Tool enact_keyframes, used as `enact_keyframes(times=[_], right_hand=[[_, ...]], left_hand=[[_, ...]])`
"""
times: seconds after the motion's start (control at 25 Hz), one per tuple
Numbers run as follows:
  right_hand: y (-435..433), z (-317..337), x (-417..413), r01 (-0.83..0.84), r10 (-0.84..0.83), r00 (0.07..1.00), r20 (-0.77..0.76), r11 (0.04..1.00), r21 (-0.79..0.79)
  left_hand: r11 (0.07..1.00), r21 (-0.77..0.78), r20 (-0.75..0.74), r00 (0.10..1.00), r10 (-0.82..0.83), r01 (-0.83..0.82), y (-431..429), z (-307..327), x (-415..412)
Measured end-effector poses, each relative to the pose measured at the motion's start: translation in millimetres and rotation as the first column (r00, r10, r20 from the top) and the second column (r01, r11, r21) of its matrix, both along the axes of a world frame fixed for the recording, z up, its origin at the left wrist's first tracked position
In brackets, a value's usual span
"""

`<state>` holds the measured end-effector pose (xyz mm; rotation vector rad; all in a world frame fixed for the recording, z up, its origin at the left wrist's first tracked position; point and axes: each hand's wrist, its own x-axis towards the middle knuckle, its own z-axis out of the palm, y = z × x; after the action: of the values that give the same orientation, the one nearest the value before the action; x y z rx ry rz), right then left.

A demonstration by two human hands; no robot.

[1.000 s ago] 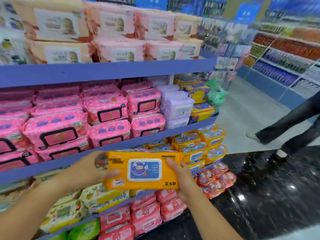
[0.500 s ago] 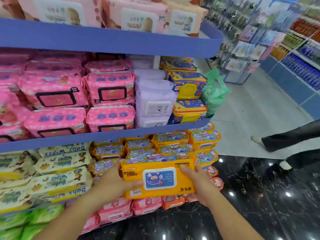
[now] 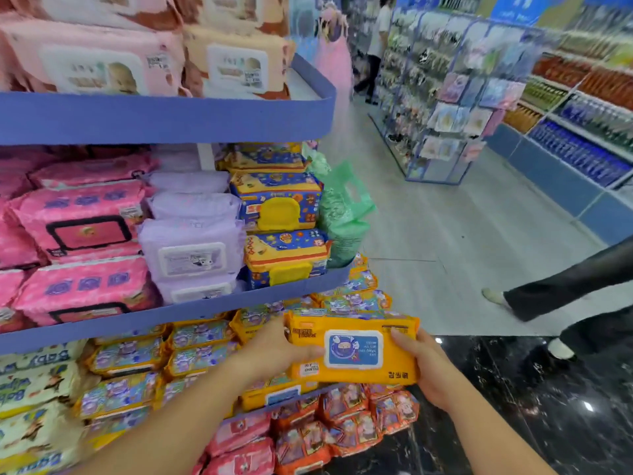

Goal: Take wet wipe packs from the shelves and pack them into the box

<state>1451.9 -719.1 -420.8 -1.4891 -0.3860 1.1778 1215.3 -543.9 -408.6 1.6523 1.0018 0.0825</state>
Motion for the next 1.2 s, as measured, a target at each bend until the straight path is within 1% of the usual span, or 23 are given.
enact_keyframes(times=[0.08, 0.12, 0.2, 0.32, 0.4, 0.48, 0.56, 0.64, 0.68, 0.8, 0.84, 0.92, 1.04, 1.12, 1.16, 1.2], right_hand=[[-2, -14, 46, -0.067, 0.068, 0.997, 0.023, 0.997, -0.027], [-4, -24, 74, -0.1, 0.1, 0.995, 0.009, 0.994, -0.037], [-10, -41, 126, -0.18, 0.18, 0.984, -0.006, 0.982, -0.062], [-9, -65, 188, -0.331, 0.339, 0.94, 0.042, 0.934, -0.132], [-4, -85, 210, -0.397, 0.41, 0.91, 0.059, 0.904, -0.162], [6, -112, 226, -0.469, 0.483, 0.873, 0.064, 0.869, -0.159], [18, -139, 232, -0.529, 0.548, 0.827, 0.123, 0.834, -0.158], [30, -166, 233, -0.546, 0.565, 0.804, 0.186, 0.825, -0.147], [36, -176, 231, -0.546, 0.564, 0.794, 0.228, 0.826, -0.142], [50, -205, 227, -0.512, 0.52, 0.766, 0.376, 0.849, -0.131], [54, -213, 226, -0.497, 0.51, 0.753, 0.416, 0.855, -0.148], [58, -226, 222, -0.474, 0.508, 0.731, 0.455, 0.858, -0.197], [59, -229, 215, -0.466, 0.535, 0.71, 0.458, 0.845, -0.264], [57, -214, 211, -0.452, 0.534, 0.71, 0.46, 0.845, -0.284], [56, -203, 209, -0.443, 0.533, 0.706, 0.467, 0.846, -0.296], [55, -196, 209, -0.422, 0.529, 0.696, 0.485, 0.848, -0.32]], left_hand=[[0.999, -0.035, -0.029, 0.999, 0.03, -0.031, -12, -18, 39], [0.996, -0.06, -0.05, 0.996, 0.069, -0.072, -20, -36, 62], [0.985, -0.066, -0.064, 0.986, 0.153, -0.157, -45, -62, 106], [0.958, -0.053, -0.12, 0.954, 0.276, -0.284, -75, -85, 154], [0.939, 0.003, -0.158, 0.927, 0.34, -0.344, -82, -95, 170], [0.921, 0.033, -0.192, 0.902, 0.387, -0.388, -81, -112, 182], [0.91, 0.075, -0.239, 0.879, 0.413, -0.408, -77, -123, 188], [0.895, 0.141, -0.279, 0.85, 0.447, -0.424, -65, -142, 195], [0.894, 0.167, -0.272, 0.852, 0.447, -0.416, -61, -149, 198], [0.87, 0.285, -0.285, 0.832, 0.477, -0.401, -48, -189, 207], [0.855, 0.315, -0.266, 0.827, 0.496, -0.412, -45, -201, 208], [0.863, 0.361, -0.298, 0.833, 0.466, -0.354, -43, -224, 213], [0.871, 0.331, -0.328, 0.822, 0.466, -0.362, -39, -263, 209], [0.873, 0.273, -0.297, 0.828, 0.476, -0.404, -38, -272, 208], [0.875, 0.235, -0.278, 0.834, 0.477, -0.423, -44, -249, 211], [0.866, 0.226, -0.242, 0.836, 0.493, -0.445, -57, -207, 217]])
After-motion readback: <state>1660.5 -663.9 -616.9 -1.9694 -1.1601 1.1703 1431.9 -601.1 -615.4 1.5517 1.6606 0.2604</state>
